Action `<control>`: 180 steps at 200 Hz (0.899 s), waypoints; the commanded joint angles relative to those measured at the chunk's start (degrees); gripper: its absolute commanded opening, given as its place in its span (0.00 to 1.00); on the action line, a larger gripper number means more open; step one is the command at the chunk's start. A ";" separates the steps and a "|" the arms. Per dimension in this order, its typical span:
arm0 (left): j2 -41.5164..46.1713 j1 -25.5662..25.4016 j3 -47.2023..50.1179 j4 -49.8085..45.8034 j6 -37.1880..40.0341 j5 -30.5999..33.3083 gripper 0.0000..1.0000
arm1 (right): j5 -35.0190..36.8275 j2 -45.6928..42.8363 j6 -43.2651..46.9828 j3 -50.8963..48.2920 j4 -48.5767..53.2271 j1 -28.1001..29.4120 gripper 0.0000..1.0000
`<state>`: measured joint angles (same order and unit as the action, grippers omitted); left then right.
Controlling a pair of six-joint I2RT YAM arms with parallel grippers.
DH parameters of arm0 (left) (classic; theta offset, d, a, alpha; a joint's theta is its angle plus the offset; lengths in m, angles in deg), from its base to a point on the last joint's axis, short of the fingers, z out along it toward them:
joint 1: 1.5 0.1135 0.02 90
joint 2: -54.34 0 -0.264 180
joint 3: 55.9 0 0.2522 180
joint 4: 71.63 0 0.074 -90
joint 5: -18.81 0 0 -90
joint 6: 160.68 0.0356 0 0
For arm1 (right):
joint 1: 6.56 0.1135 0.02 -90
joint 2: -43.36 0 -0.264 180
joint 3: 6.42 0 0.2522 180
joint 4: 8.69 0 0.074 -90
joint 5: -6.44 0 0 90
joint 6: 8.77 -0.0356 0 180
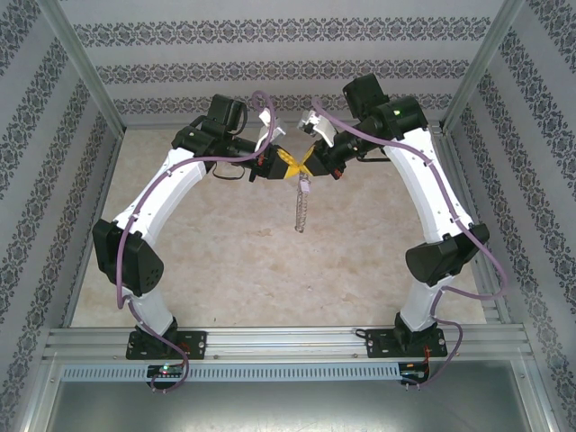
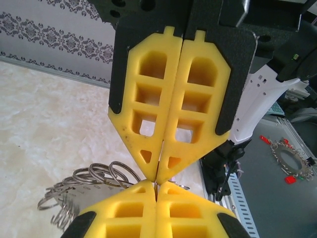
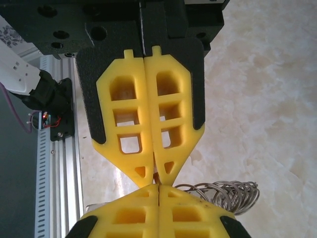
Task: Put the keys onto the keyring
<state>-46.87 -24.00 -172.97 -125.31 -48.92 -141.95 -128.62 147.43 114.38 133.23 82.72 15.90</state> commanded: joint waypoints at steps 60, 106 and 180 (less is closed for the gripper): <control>2.38 -1.28 2.16 10.45 -4.88 -1.17 0.00 | -11.65 -21.63 -17.02 -33.63 -34.83 -8.16 0.45; 2.86 -1.23 1.62 10.56 -5.31 -1.22 0.00 | -18.52 -25.18 -22.87 -46.43 -46.39 -9.46 0.46; 3.80 -1.28 2.03 12.43 -6.88 -1.36 0.00 | -20.27 -21.29 -24.03 -47.56 -49.07 -5.21 0.26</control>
<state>-45.93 -24.79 -170.80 -116.61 -54.56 -141.47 -146.11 125.13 90.92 86.01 35.81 9.23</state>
